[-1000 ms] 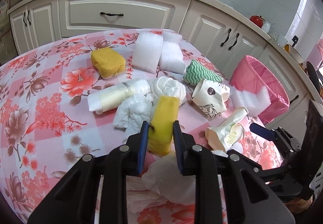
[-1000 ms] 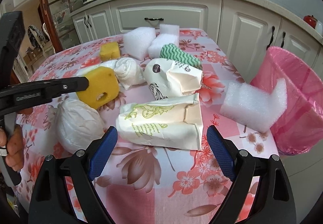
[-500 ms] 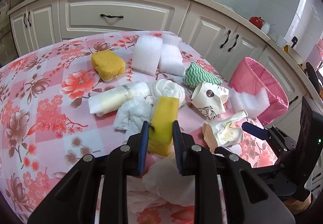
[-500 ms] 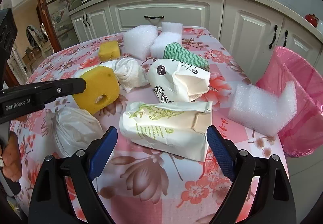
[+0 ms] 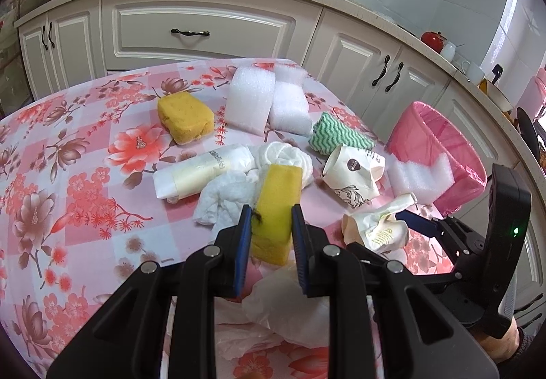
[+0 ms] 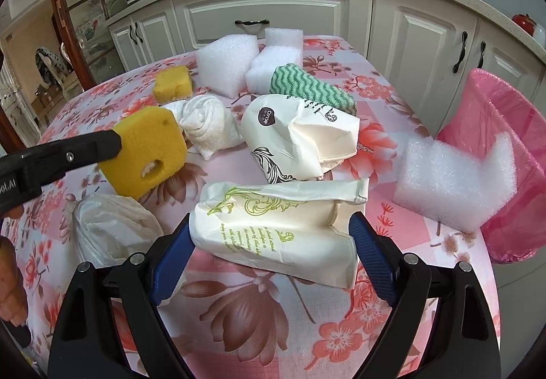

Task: Collect trash
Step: 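Grasp the yellow sponge with the left tool while the right tool grasps the white paper bag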

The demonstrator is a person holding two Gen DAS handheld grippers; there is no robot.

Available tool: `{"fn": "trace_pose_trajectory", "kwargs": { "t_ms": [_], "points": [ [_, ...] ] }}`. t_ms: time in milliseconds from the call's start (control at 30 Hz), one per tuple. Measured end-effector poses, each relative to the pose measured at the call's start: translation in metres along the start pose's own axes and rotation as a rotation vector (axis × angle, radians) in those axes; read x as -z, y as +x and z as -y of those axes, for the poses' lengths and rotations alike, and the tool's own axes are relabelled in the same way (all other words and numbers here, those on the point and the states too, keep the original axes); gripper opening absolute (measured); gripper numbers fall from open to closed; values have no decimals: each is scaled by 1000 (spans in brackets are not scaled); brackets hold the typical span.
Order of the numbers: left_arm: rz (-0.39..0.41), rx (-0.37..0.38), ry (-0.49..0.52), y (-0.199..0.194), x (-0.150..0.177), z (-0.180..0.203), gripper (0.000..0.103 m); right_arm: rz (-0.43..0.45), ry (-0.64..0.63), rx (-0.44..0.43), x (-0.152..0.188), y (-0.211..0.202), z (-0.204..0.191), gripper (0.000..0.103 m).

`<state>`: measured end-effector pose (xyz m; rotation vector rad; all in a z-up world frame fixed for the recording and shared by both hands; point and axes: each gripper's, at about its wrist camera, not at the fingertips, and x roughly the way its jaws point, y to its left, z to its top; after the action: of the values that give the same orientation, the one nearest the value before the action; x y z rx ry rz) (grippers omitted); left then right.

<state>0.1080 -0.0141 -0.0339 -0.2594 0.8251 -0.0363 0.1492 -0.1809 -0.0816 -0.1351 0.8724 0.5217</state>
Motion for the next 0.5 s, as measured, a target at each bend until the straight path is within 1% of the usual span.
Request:
{"fn": "trace_pose_trajectory", "kwargs": {
  "t_ms": [133, 500],
  "points": [
    [10, -4, 6, -4, -2, 3, 22, 14, 10, 7, 1, -5, 5, 84],
    [58, -7, 24, -20, -9, 15, 22, 93, 28, 26, -9, -35, 19, 84]
  ]
}}
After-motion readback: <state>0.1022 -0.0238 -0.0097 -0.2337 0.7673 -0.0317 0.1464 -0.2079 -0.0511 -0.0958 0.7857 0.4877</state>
